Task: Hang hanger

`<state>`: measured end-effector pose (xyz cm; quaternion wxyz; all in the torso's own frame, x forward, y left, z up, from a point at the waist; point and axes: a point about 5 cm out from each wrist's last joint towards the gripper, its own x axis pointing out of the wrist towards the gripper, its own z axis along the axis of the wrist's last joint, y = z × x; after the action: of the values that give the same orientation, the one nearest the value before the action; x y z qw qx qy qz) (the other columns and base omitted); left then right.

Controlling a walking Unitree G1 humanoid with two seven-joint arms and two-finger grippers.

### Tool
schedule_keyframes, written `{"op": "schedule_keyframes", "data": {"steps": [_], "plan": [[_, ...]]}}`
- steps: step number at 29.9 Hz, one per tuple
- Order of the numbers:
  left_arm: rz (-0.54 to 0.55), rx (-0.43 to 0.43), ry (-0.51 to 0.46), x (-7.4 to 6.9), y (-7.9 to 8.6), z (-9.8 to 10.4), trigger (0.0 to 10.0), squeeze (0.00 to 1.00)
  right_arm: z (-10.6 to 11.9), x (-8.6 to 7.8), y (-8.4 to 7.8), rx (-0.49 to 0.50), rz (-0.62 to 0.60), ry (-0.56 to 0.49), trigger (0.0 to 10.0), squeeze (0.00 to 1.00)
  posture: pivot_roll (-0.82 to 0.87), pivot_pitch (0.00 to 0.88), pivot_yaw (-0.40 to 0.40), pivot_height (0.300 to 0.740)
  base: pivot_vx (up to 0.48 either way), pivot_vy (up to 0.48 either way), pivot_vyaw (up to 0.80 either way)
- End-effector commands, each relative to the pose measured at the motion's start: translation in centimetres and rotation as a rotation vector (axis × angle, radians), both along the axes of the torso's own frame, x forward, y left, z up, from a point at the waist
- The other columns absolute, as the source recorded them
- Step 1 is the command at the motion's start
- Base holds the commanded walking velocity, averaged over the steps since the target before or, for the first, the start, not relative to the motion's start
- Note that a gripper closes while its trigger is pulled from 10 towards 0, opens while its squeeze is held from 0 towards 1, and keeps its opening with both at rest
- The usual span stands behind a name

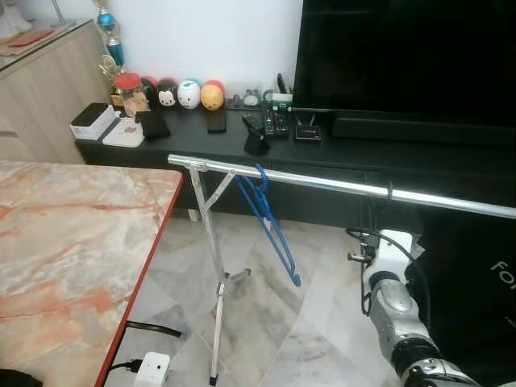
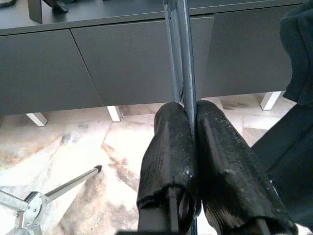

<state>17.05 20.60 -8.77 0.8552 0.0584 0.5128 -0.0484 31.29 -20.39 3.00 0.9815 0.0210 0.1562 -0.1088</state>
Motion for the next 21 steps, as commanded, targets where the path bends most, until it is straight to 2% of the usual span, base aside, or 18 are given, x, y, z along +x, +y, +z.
{"op": "schedule_keyframes", "data": {"steps": [1, 21], "plan": [[-0.005, 0.012, 0.010, -0.08, 0.29, 0.00, 10.0, 0.00, -0.67, -0.51, 0.11, 0.016, -0.009, 0.027, 10.0, 0.00, -0.03, 0.000, 0.012, 0.740, 0.000, 0.000, 0.00], [-0.018, 0.017, 0.011, -0.05, 0.37, 0.03, 10.0, 0.00, -0.01, -0.17, 0.69, 0.010, 0.011, -0.034, 10.0, 0.00, -0.03, 0.000, 0.013, 0.740, 0.000, 0.000, 0.00]]}}
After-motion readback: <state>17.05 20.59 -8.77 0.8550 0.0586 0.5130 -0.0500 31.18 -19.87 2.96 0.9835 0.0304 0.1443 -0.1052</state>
